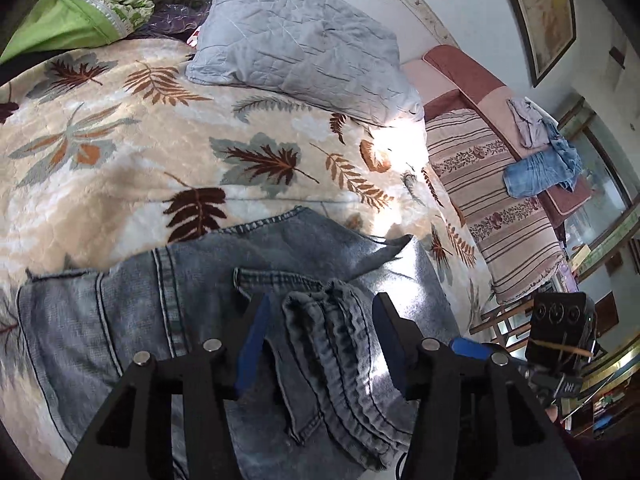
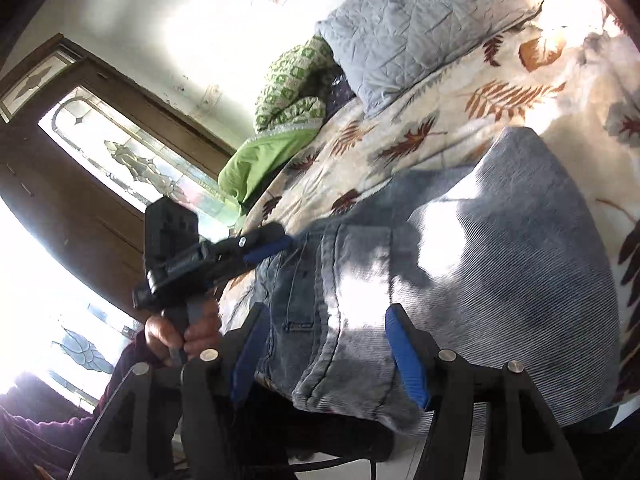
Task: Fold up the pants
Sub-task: 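Fold the held leg hem over the jeans with the left gripper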
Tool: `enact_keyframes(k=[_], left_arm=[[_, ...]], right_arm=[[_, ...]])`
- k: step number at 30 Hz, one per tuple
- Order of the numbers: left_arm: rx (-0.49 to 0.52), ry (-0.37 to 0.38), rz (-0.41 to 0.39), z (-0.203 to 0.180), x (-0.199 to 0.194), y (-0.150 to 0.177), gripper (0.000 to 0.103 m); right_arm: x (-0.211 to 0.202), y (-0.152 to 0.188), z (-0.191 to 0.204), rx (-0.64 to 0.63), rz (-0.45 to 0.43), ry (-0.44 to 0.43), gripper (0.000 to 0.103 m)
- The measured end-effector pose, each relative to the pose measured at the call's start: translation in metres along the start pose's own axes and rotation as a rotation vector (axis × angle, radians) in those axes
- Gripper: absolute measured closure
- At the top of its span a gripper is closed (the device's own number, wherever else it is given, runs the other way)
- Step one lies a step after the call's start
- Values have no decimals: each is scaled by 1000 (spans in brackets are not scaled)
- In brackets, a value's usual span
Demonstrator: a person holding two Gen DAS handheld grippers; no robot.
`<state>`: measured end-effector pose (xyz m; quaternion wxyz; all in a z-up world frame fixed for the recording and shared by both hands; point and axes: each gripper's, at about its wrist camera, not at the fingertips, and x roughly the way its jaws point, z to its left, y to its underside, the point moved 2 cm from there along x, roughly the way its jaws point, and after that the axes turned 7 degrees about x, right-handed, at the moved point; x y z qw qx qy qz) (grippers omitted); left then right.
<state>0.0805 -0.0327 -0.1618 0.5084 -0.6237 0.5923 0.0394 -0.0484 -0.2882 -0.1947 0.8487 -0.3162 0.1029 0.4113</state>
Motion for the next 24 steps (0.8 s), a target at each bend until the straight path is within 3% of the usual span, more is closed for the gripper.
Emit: enact_keyframes(k=[2,4,7,12,16,18,21,24], left_arm=[[-30,14,0,-6,-2,12,41],[-61,-18,28,-13,4,24,35],[-140,-22,91,-15,24,37,33],[-170,-75,79,-17,49,29,28],[-121,-116,87,-27,60,23,28],[-72,-109,77,-38,59,21,34],[15,-183,95,-51,61,20,46],[-11,-201,126,-44,70,20,62]], right_arm=[[-7,-9,-2,-8,-37,44,40],[-15,-26,-6,-5,-69,103,40],[-19,-55,-11,-18,-102,172,40],[-22,-91,-25,-16,-195,166,40],[-12,-94,-39,42,-158,180,40],[-14,-94,-37,9,-167,188,40],[-20,-97,-50,37,-181,204,40],[-27,-100,-69,116,-184,216,40]])
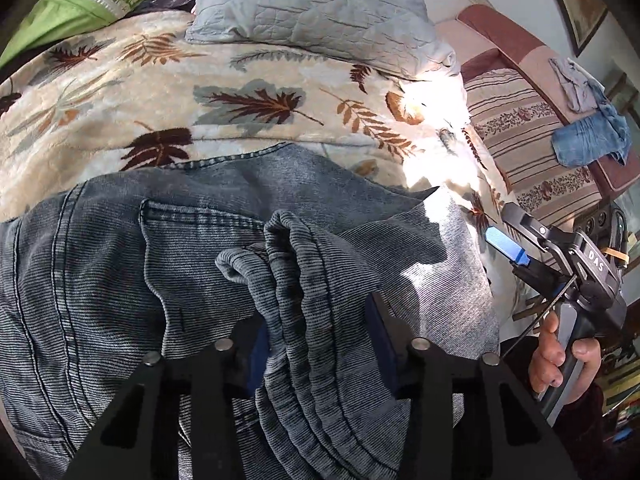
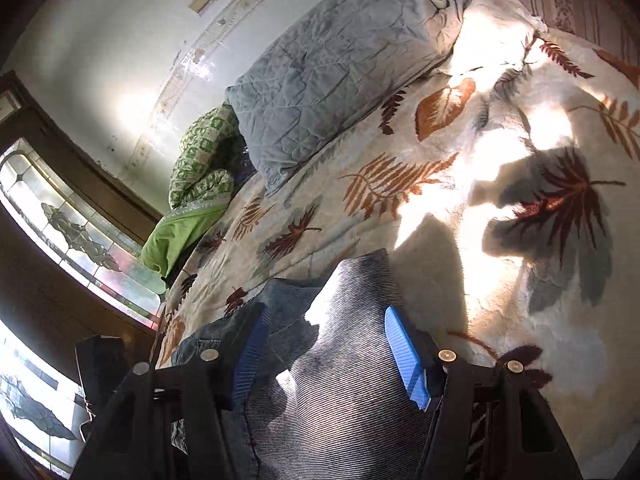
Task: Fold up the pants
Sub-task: 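Fold the held leg hem over the jeans with the left gripper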
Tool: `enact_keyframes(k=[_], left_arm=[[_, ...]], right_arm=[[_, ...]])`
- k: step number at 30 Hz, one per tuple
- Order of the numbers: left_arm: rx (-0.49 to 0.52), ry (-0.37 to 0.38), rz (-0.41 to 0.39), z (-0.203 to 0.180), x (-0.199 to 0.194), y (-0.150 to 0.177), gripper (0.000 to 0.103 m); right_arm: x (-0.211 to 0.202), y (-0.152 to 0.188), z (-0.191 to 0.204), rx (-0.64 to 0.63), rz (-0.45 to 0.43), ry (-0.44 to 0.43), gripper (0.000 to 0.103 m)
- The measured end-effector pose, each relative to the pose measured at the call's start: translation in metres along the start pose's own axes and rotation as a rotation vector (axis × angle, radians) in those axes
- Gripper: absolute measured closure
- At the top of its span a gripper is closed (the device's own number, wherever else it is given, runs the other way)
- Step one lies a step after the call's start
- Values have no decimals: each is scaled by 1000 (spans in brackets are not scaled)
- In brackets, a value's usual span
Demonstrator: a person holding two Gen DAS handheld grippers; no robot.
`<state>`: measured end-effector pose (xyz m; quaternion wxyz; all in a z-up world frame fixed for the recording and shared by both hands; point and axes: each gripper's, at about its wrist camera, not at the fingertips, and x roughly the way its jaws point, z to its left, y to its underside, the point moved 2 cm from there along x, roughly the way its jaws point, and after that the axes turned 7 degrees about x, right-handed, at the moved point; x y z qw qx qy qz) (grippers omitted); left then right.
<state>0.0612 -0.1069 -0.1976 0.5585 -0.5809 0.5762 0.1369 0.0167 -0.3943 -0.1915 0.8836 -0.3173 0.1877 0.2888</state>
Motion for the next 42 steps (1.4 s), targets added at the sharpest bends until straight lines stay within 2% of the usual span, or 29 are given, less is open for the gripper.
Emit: enact_keyframes(k=[2,5,6,7,8,10,12,13,14,17,21,25,29,31,34,37,38,39,40,41,42], left_arm=[[-9,-14,2,3,3,0,66],[-8,-30,6,0,5,0,66],[-8,-33,15,-2,7,-1,63],[-8,-28,30,-4,10,-2,50],[-10,-24,37,-6,12,-3,44],[-8,-53,35,-13,13,-6,45],[27,-86,21,-21,12,-10,61],[58,-113,14,-26,11,-12,73],[85,-121,11,-32,10,-15,79],[128,-109,-5,-49,5,-27,85],[190,-46,-31,-87,-2,-51,87],[225,82,-61,-139,-10,-84,87],[225,246,-105,-188,-21,-113,87],[229,264,-118,-199,-18,-118,87],[151,234,-54,-174,11,-107,87],[23,78,101,-110,59,-75,87],[-40,50,151,-84,70,-61,86],[-106,69,176,-64,75,-48,85],[-160,130,160,-51,73,-39,83],[-180,160,147,-45,67,-34,82],[-167,149,146,-45,60,-33,80]], right_arm=[[-4,-2,-6,13,-12,11,40],[-11,-3,-11,20,-22,14,40],[-12,-4,-14,25,-21,16,40],[-13,-4,-16,30,-21,21,40],[-14,-5,-18,36,-23,27,40],[-17,-6,-23,53,-26,27,40],[-21,-7,-25,61,-36,26,40],[-23,-8,-26,62,-41,24,40],[-25,-8,-27,62,-45,21,40],[-32,-10,-30,67,-63,19,40],[-42,-13,-38,92,-91,13,40],[-52,-17,-47,116,-128,23,40],[-69,-25,-63,172,-203,38,40],[-80,-29,-72,201,-254,48,40],[-95,-32,-77,202,-325,77,40],[-96,-34,-76,186,-327,91,40],[-94,-34,-75,179,-314,91,40],[-90,-33,-72,171,-297,91,40],[-85,-32,-68,159,-280,87,40],[-80,-31,-63,144,-265,77,40],[-76,-30,-58,126,-249,67,40]])
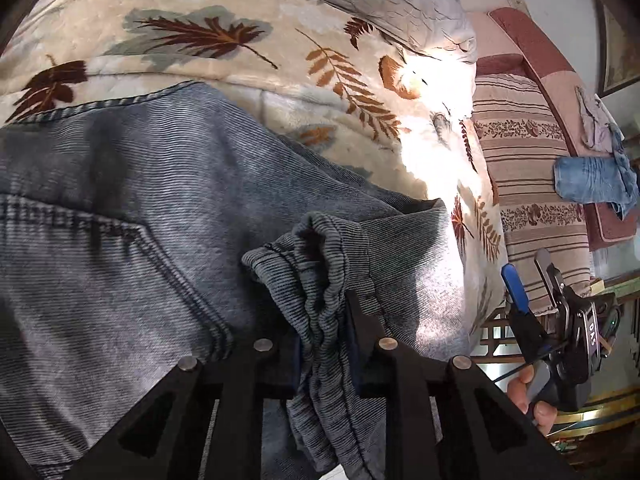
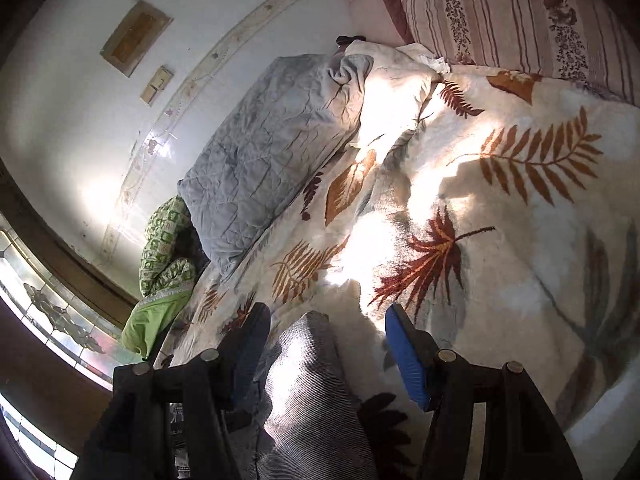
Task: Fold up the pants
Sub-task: 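Fold the held leg hem over the jeans with the left gripper, then release the jeans and lift both grippers away from the folded jeans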
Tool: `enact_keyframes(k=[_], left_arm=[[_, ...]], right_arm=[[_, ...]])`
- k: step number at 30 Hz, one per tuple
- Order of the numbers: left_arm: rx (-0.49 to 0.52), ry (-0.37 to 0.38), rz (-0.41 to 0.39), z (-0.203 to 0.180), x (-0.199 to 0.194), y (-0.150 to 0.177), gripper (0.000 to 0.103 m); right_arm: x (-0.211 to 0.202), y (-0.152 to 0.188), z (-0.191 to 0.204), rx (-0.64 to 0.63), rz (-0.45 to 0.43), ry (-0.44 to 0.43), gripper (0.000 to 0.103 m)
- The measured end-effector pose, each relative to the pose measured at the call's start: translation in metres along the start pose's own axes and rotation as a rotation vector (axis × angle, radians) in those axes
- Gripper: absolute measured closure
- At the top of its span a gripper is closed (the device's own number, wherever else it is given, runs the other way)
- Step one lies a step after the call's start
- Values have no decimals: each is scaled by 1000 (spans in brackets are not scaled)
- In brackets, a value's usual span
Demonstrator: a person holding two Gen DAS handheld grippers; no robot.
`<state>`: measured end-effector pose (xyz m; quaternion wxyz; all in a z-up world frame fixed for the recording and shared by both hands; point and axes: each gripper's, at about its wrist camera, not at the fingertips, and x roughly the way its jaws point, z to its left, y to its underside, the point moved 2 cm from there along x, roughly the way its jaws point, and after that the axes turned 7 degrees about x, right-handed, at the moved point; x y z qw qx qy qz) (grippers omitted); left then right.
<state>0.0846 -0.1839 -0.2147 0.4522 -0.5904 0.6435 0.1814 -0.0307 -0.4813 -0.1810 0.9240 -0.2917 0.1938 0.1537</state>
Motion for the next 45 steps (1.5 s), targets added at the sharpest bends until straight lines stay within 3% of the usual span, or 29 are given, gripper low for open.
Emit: enact_keyframes(k=[4,7,10,12,14,17,19,22,28,45], left_arm=[[144,-117,-92,-24,-33,0,76],[241,-131,-174,-43,-53,4,68],[283,-111,-128,-51,-35,10,66],[289,-164,-77,-48,-9,13,66],[319,-220,-93,-43,5,13,66],[327,-235,-142,-52,-13,12,66],[390,-332,-223,-62,-37,15,64],[426,-477,-353,-71,-75,15,42],[378,-670,-545,-66,-141,13,29],[281,-791,-775,-52,-258,28,22]], right_arm=[[17,20,28,-87,76,-50,40],[31,38,49,-165,136,-71,40],[68,57,53,-211,269,17,40],[100,68,41,-197,377,130,39],[101,64,40,-181,351,126,42],[84,55,38,-106,313,42,42],[70,49,42,-128,259,15,42],[48,41,54,-175,167,-25,42],[29,47,74,-218,91,-82,42],[42,68,99,-291,106,-91,42]])
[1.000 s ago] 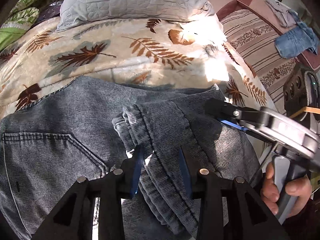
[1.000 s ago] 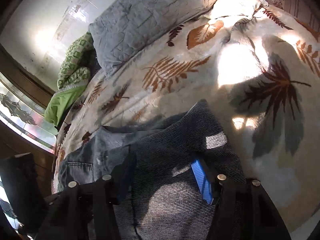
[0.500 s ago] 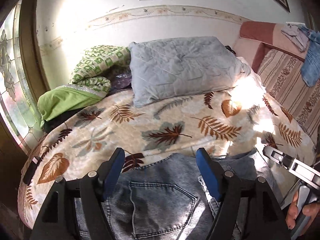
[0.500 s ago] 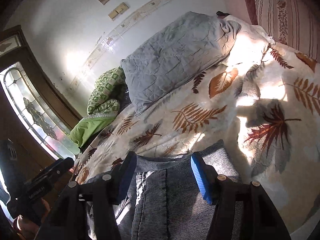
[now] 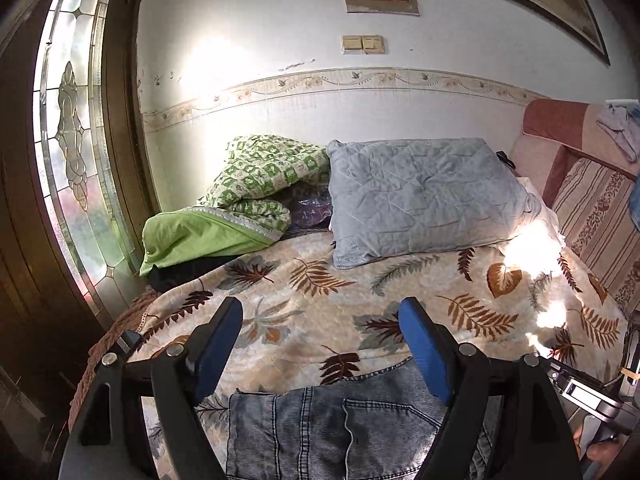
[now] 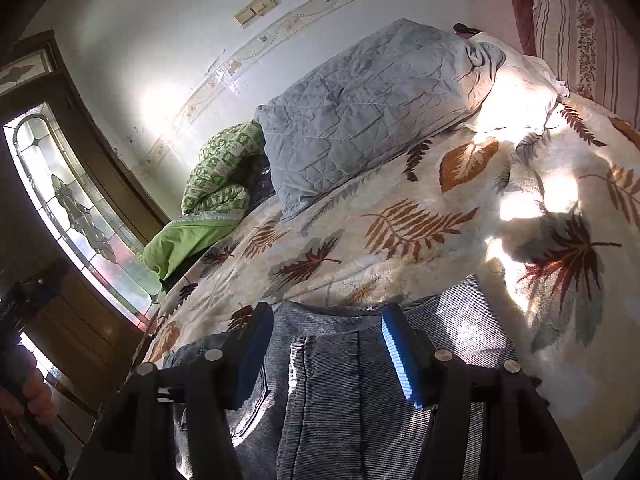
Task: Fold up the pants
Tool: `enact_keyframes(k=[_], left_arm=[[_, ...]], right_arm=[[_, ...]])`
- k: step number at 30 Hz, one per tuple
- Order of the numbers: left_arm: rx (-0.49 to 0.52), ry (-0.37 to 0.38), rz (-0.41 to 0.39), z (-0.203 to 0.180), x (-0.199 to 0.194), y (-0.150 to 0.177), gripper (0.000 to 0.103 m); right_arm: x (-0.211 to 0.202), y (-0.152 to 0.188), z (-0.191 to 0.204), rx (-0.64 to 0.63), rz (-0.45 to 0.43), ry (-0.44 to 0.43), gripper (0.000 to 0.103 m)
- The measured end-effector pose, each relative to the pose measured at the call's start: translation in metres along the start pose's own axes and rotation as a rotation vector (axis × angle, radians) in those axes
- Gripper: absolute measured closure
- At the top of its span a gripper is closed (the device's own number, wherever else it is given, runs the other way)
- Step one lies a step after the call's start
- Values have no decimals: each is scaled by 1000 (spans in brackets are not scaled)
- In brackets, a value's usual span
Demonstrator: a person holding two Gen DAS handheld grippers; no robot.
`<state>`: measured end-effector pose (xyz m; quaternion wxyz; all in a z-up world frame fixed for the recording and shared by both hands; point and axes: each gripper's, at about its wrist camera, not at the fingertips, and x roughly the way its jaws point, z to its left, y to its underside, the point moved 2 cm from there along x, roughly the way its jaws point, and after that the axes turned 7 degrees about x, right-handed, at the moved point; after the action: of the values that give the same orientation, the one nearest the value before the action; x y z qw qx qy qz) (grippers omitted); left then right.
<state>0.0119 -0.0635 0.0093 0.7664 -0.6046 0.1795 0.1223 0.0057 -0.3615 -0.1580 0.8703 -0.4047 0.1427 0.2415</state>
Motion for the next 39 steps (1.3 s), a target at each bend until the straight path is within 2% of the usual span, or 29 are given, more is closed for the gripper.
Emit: enact_keyframes(k=[4,19,25,29,32,36,39], left_arm=[[-14,8,-3,6,-2,-1,22],[13,70,42,-24,11,4,22],[19,71,77,-24,17,13,22],[0,76,168,-6,26,38,22],[-27,26,277,23,33,73,22],[-153,-51,441,80,37,134,22],[-250,-90,538,108,34,175,22]], right_arm=[[0,0,0,-6,-1,2,42],[-8,-4,-5,9,-24,3,42],[-6,-4,-2,11,-20,-13,42],[4,0,11,-8,10,-41,42],[14,5,22,-21,47,-65,42],[28,14,35,-43,98,-85,42],[34,21,44,-66,126,-101,42]])
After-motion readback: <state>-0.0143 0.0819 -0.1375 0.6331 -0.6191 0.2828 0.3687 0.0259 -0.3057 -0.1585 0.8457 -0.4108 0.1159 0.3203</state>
